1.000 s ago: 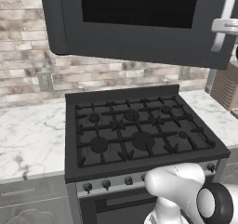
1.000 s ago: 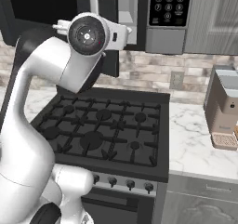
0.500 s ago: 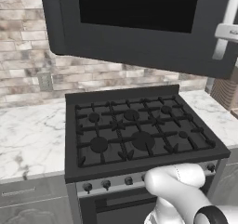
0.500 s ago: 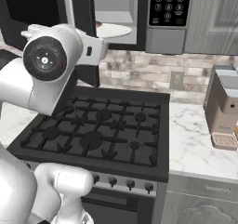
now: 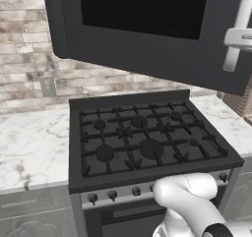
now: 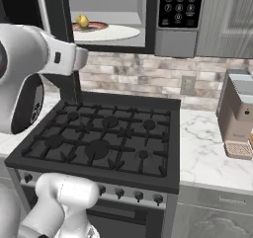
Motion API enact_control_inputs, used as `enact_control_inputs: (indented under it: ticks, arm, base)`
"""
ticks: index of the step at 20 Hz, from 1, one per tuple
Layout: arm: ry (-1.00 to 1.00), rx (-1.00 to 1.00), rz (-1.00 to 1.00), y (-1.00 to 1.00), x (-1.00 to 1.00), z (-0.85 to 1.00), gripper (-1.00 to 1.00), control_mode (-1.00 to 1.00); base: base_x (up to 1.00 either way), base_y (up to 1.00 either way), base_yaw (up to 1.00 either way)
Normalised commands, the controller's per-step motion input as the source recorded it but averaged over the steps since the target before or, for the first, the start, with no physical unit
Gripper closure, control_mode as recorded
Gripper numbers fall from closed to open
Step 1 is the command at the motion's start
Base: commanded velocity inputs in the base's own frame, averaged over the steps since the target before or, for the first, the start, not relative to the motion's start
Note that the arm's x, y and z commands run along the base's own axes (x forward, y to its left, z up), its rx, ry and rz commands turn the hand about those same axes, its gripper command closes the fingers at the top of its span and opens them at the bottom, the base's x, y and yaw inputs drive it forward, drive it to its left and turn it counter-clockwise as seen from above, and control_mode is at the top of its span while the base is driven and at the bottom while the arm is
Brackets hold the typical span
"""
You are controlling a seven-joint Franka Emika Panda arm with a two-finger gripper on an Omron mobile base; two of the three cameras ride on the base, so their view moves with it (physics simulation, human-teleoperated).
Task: Retrieve the reheated potato from the microwave, then place the potato, cheese, and condiment on the cutting board.
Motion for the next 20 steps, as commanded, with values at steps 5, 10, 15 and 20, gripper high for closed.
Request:
enact_control_inputs:
  ticks: [5,10,15,20]
  arm:
    - [0.12,0.02,0.00,0.42,-0.56,0.00,1.00,-1.00]
    - [0.05,0.02,-0.02,0.51,-0.46,-0.07,-1.00,-1.00]
    - [0.02,0.03,-0.05,0.27,-0.16,-0.25,-1.00,-1.00]
    - [0.00,0.21,-0.09,-0.34,-0.66,0.00,-1.00,-1.00]
  base:
    - [0.00,0.00,0.00]
    - [0.00,0.00,0.00]
    - [0.00,0.00,0.00]
    - [0.00,0.00,0.00]
